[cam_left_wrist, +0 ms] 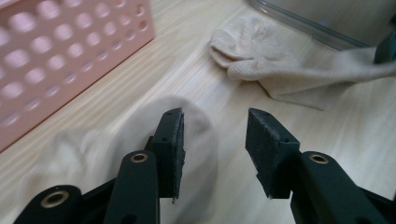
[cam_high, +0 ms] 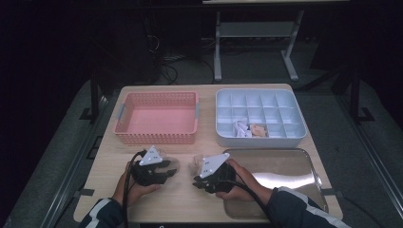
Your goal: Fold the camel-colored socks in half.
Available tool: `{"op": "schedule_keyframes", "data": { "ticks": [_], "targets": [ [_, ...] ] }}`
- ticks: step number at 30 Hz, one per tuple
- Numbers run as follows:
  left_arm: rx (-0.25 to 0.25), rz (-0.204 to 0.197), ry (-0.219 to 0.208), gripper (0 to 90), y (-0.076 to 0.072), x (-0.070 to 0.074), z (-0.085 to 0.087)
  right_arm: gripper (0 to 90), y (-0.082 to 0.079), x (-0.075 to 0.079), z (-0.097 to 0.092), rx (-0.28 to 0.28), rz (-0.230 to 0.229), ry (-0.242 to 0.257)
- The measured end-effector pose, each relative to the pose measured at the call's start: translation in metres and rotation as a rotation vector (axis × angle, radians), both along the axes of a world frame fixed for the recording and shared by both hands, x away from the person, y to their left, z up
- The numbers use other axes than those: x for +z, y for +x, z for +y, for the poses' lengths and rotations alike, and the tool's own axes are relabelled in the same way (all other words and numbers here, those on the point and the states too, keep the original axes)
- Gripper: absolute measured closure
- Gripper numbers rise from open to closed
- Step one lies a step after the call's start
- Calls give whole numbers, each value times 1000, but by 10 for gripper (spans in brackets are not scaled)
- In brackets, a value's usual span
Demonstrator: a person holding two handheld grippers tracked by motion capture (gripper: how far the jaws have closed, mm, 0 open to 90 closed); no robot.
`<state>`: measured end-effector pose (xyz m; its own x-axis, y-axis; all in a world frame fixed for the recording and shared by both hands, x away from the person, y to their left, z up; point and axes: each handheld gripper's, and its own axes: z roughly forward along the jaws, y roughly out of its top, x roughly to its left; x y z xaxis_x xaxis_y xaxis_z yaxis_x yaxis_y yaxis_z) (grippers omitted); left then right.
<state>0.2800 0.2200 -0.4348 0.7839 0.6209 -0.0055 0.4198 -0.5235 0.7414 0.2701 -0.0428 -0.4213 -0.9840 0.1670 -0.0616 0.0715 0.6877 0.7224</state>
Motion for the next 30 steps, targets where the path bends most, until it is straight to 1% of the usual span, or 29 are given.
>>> {"op": "schedule_keyframes", "data": {
  "ticks": [1,3,4,5,6,7,9,10,11,12,13,14,15,16,17,18,21,22,24,25,26,27,28,29,30],
  "targets": [
    [11,0,-14,558,-4,1,4,726,-1,-1,4,12,4,1],
    [14,3,-20,556,-8,2,8,655,-4,-4,11,13,34,8],
    [13,1,-22,553,-10,2,9,603,-4,-5,14,22,28,7],
    [13,2,-24,552,-12,3,10,558,-5,-5,16,19,35,8],
    [12,4,-36,551,-15,3,9,539,-5,-4,17,23,31,11],
    [5,3,-37,549,-17,4,9,510,-2,0,14,25,33,42],
    [-7,-1,-41,549,-22,5,7,482,2,5,8,2,56,75],
    [-10,-2,-49,549,-24,6,5,478,3,8,5,-10,86,108],
    [-12,-4,-53,550,-25,7,4,481,6,11,2,-8,93,122],
    [-14,-5,-62,550,-26,8,3,481,6,11,2,-8,93,122],
    [-18,-6,-61,550,-26,8,2,502,8,15,-3,-29,72,124],
    [-19,2,-69,550,-27,8,1,502,8,15,-3,-29,72,124],
    [-24,1,-71,551,-28,8,-1,519,9,17,-6,-37,58,124],
    [-27,4,-72,553,-29,9,-3,567,13,18,-10,-71,21,107],
    [-39,2,-73,553,-30,9,-4,600,15,18,-11,-100,18,101],
    [-48,6,-76,553,-32,9,-7,600,15,18,-11,-100,18,101],
    [-90,8,-67,562,-37,8,-17,708,27,12,-16,-139,-36,57],
    [-107,13,-64,576,-38,7,-21,737,32,8,-17,-154,-38,41],
    [-138,21,-33,582,-41,3,-30,784,41,0,-18,-173,-34,23],
    [-149,24,-18,603,-42,1,-32,797,49,-8,-19,-189,-27,-6],
    [-160,27,-3,603,-42,-1,-35,797,49,-8,-19,-189,-27,-6],
    [-162,32,3,607,-42,-4,-37,799,52,-11,-19,-198,-28,-13],
    [-172,42,24,617,-42,-7,-38,805,55,-14,-18,-207,-21,-19],
    [-177,46,38,635,-41,-9,-38,804,57,-18,-16,-207,-12,-32],
    [-173,55,45,643,-41,-12,-39,802,59,-21,-15,-208,-15,-42]
  ]
}}
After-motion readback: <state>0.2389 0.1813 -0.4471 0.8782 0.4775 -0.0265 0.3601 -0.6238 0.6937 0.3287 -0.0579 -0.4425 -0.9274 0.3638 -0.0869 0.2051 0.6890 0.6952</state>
